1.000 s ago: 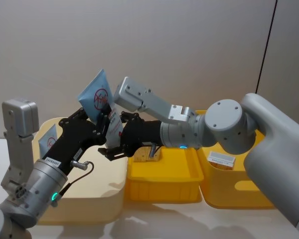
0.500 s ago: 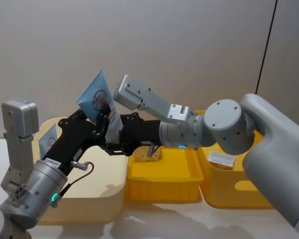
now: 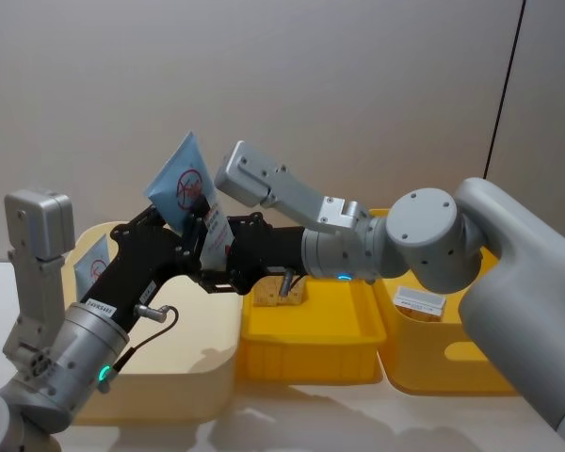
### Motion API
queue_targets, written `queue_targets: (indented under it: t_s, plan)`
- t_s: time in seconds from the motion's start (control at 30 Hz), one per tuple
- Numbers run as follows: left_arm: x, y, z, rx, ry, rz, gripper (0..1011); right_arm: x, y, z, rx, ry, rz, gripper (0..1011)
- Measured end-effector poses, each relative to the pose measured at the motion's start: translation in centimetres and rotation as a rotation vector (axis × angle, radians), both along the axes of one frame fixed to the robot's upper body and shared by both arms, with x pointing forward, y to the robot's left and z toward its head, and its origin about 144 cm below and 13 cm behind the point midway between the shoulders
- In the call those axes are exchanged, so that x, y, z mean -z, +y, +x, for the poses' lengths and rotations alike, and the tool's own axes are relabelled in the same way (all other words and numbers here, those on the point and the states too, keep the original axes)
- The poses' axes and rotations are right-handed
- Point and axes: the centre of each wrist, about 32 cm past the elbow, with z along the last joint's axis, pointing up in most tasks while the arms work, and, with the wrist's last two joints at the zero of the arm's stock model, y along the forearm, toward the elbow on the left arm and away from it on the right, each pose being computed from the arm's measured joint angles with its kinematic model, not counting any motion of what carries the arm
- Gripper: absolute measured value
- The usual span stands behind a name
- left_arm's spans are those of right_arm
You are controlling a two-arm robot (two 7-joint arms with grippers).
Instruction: Bimanual collaborative sorting of washing and personal care products
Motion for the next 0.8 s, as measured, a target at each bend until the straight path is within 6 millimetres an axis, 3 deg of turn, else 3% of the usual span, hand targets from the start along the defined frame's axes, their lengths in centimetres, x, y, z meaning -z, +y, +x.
queue_targets:
  t_s: [0.8]
  plan:
    - [0.04, 0.00, -0.02, 0.000, 0.002, 0.000, 249, -0.02, 0.01, 0.01, 0.001, 0.000, 0.003, 652]
